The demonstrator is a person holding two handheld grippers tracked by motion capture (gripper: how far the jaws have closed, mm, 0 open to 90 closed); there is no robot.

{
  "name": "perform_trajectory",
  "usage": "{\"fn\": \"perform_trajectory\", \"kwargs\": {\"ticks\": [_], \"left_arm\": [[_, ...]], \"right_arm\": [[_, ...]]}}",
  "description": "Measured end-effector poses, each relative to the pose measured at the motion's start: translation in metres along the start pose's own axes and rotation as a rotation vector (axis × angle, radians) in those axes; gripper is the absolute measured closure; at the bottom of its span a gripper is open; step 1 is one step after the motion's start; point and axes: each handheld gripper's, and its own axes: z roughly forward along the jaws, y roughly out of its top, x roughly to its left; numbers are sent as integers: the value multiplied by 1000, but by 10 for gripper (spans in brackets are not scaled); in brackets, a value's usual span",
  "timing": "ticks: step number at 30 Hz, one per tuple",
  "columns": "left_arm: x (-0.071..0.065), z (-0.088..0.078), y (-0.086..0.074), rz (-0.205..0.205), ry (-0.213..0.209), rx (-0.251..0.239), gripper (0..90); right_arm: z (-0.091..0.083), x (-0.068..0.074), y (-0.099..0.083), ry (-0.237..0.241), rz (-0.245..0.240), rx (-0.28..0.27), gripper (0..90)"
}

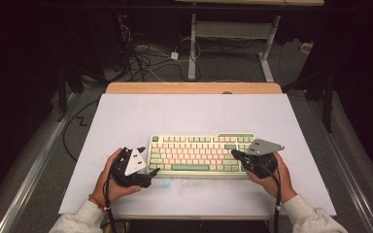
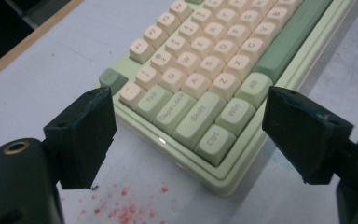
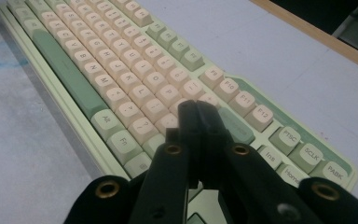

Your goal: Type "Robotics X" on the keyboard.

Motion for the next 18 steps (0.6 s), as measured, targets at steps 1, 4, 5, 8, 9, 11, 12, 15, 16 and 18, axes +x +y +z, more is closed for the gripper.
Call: {"fn": "perform_trajectory", "kwargs": {"ticks": [1,4,5,8,9,11,12,15,16,18], "left_arm": [[0,-1,-2,0,6,4,167],[-1,-3,-8,-15,0,7,167],[-1,-4,-10,-19,-1,7,167],[-3,-5,-14,-20,-2,16,167],[-3,-5,-16,-22,-6,20,167],[-4,-6,-18,-29,-7,21,167],[-4,-6,-18,-30,-2,23,167],[-6,-7,-20,-32,2,26,167],[-6,-8,-20,-34,1,24,167],[-5,-8,-21,-41,-3,19,167]], "right_arm": [[1,0,1,0,-1,2,900],[1,1,2,0,-1,4,900],[2,0,2,0,2,3,900],[2,-1,3,2,7,3,900],[2,-1,3,2,9,5,900],[4,-2,5,3,13,1,900],[4,-2,5,3,13,1,900],[7,-3,9,3,13,-1,900],[8,-2,10,3,14,0,900],[13,-1,13,6,9,1,900]]}}
